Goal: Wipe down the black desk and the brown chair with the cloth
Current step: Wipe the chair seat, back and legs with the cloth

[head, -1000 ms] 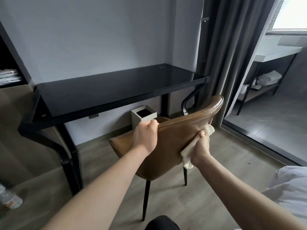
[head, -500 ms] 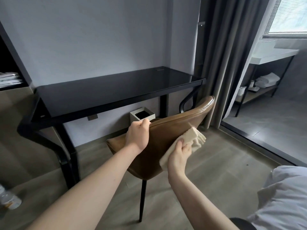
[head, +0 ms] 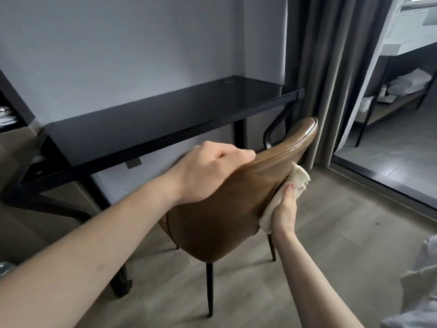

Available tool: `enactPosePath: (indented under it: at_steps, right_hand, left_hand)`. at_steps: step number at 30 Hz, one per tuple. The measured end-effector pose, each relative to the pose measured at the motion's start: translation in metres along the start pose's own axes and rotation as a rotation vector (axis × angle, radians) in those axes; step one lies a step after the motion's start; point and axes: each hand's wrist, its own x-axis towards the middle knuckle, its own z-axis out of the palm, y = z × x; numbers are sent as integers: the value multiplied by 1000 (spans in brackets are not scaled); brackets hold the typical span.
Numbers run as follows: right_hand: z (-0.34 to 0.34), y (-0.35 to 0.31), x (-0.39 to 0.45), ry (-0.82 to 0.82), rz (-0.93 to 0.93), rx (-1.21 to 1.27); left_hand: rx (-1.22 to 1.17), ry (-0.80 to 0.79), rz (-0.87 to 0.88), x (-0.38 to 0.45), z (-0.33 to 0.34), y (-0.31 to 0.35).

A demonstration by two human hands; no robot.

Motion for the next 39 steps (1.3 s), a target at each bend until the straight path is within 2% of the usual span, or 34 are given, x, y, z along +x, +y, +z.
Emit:
enactPosePath:
  at_steps: [4, 7, 11, 17, 23, 31, 35, 39]
  right_hand:
    - [1, -1, -1, -10, -1, 12]
    - [3, 4, -8, -11, 12, 32]
    - [10, 0, -59, -46, -10, 65]
    - [15, 4, -108, -137, -106, 23]
    - [10, 9, -82, 21, -233, -100]
    - [12, 4, 5, 135, -198, 10]
    - [4, 27, 48, 58, -88, 10]
    - [4, 15, 21, 35, 5, 23]
  left_hand:
    - [244, 118, 43, 8, 22, 5]
    - [200, 130, 13, 9, 22, 0]
    - [218, 148, 17, 6, 22, 3]
    - [214, 134, 1, 2, 19, 5]
    - [197, 119, -7, 1, 19, 5]
    - [115, 60, 35, 7, 17, -3]
    - [101, 70, 49, 10, 18, -6]
    - [135, 89, 50, 7, 17, -1]
